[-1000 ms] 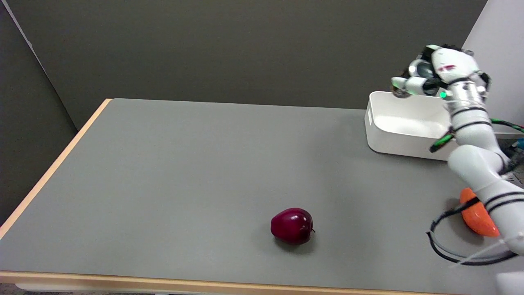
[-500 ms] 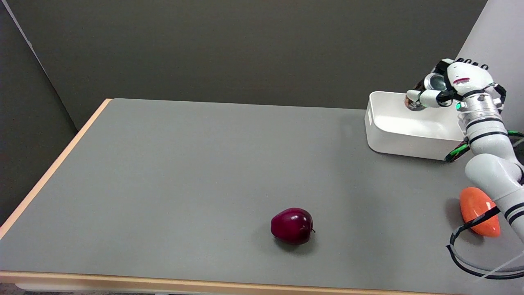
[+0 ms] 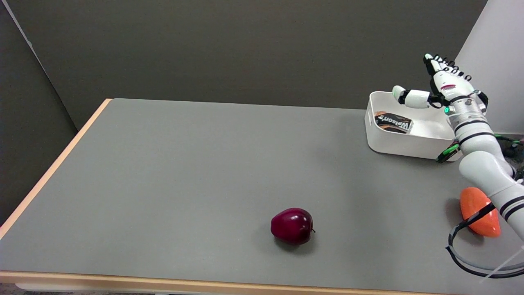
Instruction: Place the black can into the white box.
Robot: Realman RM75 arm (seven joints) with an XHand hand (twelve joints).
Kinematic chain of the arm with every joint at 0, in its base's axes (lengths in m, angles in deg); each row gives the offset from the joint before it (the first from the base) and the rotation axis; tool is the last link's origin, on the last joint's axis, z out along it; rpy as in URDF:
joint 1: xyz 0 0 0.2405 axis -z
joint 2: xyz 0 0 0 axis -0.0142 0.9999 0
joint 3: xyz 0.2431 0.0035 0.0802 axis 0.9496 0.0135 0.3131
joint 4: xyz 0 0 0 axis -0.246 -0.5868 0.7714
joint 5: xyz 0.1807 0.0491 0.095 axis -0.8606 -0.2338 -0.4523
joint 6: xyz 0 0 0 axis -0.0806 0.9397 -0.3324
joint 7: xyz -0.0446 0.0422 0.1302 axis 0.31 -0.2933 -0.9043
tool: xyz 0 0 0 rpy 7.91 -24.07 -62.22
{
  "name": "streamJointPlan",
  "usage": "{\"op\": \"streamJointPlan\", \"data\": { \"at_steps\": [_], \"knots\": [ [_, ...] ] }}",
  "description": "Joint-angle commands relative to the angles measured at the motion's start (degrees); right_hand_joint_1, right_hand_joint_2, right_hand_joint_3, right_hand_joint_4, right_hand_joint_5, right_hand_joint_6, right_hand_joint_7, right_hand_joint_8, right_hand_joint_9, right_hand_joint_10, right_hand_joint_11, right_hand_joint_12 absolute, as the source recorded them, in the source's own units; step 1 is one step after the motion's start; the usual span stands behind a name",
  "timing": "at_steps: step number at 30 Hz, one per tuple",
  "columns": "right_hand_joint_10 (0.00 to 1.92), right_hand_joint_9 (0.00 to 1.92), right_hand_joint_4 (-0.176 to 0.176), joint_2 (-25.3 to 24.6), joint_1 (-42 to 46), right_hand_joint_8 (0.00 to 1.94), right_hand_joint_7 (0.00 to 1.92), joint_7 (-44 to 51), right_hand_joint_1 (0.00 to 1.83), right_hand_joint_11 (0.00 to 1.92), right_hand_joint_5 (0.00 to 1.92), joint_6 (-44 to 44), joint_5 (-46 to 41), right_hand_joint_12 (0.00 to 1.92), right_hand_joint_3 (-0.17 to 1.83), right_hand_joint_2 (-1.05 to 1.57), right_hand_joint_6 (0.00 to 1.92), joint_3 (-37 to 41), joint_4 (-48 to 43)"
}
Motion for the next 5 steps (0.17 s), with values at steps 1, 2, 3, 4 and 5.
{"op": "streamJointPlan", "data": {
  "at_steps": [1, 2, 3, 4, 5],
  "knots": [
    [0.06, 0.0, 0.025, -0.67, 8.24, 0.0, 0.0, -0.62, 0.32, 0.0, 0.01, 13.3, -17.08, 0.78, 0.87, 0.49, 0.08, -3.6, -1.27],
    [0.06, 0.0, 0.025, -0.73, 8.71, 0.0, 0.0, -1.56, 0.32, 0.0, 0.01, 14.0, -17.39, 0.77, 0.87, 0.49, 0.08, -3.6, -1.27],
    [0.06, 0.0, 0.025, -0.9, 9.09, 0.0, 0.0, -2.72, 0.32, 0.0, 0.01, 14.64, -17.52, 0.77, 0.87, 0.49, 0.08, -3.6, -1.27],
    [0.06, 0.0, 0.025, -1.0, 9.47, 0.0, 0.0, -4.29, 0.32, 0.0, 0.01, 15.56, -17.57, 0.77, 0.88, 0.49, 0.08, -3.6, -1.27],
    [0.07, 0.0, 0.026, -1.02, 9.55, 0.0, 0.0, -4.91, 0.32, 0.0, 0.01, 15.93, -17.46, 0.77, 0.88, 0.49, 0.08, -3.64, -1.28]
  ]
}}
